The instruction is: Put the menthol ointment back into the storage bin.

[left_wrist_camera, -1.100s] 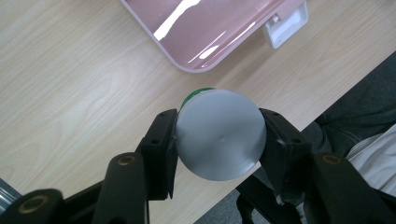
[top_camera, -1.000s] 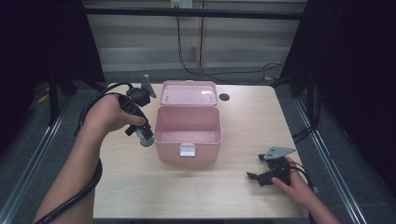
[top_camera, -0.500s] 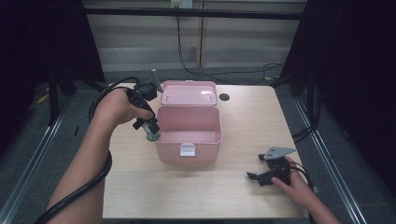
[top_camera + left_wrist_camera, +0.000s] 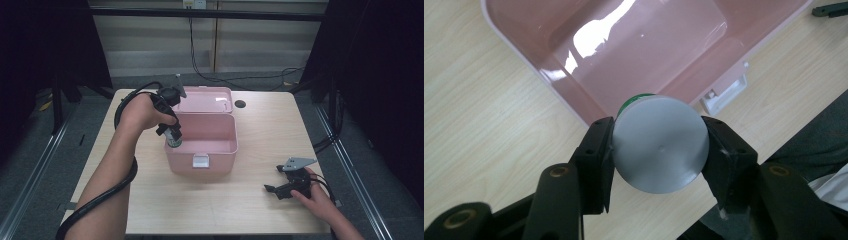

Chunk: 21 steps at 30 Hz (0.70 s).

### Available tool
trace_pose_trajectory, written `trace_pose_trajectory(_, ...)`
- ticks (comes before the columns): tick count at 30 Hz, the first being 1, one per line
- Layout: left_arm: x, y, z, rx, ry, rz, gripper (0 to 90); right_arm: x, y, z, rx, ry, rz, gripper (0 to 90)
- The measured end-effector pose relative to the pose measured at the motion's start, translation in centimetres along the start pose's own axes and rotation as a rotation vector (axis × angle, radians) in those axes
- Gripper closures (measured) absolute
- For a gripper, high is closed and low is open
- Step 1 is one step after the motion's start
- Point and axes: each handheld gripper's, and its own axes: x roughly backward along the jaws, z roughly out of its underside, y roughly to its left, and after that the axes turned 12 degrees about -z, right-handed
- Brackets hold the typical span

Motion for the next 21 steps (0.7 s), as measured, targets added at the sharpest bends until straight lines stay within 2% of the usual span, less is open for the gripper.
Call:
trace_pose_trajectory(7,-1.0,-0.1,-1.0,-0.010,-0.008,0.002,50.4,0.0,0.0,0.0,0.001,0.000,0.000,8.5)
trace_pose_trajectory(21,-3.4,-0.3,-2.5,0.008,-0.012,-0.007,50.4,0.0,0.0,0.0,0.000,0.000,-0.001,8.5)
